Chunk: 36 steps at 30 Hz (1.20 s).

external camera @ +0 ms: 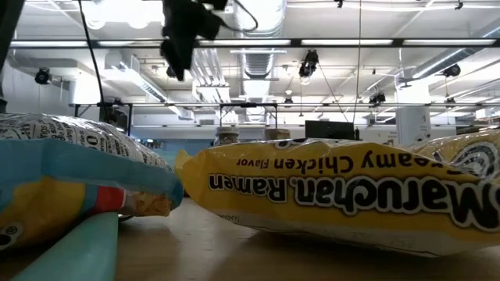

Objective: Pick & Place Food Item
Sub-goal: Put the blue noodle pack into the yellow bin

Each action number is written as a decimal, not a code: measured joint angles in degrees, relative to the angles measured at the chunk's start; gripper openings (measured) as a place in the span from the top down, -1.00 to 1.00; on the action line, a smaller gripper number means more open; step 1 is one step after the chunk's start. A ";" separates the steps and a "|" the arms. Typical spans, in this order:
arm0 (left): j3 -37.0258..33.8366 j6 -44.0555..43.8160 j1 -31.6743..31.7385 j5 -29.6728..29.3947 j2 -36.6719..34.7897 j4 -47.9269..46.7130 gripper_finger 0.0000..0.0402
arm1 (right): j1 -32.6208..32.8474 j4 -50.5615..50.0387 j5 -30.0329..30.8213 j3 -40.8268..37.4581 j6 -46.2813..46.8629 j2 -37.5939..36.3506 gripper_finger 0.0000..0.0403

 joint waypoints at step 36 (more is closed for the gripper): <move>-35.07 -38.42 -68.51 -20.69 -15.81 28.30 -0.40 | -1.46 0.39 -2.98 1.73 -9.38 -0.57 -0.73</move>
